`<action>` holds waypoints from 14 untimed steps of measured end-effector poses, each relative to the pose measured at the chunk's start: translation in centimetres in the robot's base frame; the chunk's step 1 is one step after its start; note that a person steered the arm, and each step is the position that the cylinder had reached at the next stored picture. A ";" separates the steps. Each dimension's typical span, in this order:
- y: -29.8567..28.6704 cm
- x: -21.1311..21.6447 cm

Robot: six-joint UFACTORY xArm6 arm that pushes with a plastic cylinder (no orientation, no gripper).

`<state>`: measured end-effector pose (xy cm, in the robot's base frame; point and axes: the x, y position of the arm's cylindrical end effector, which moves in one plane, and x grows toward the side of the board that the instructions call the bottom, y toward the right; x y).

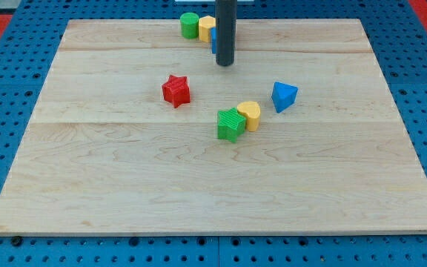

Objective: Push the red star to the yellow hexagon

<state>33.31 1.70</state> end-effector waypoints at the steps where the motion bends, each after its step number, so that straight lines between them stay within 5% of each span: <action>1: -1.1 7.6; 2: -7.9 11.7; 3: -10.3 10.1; 5: -6.9 3.4; 7: -1.9 6.9; 9: -5.7 0.1; 12: -12.3 -0.4; 14: -7.5 -3.2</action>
<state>30.09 -5.81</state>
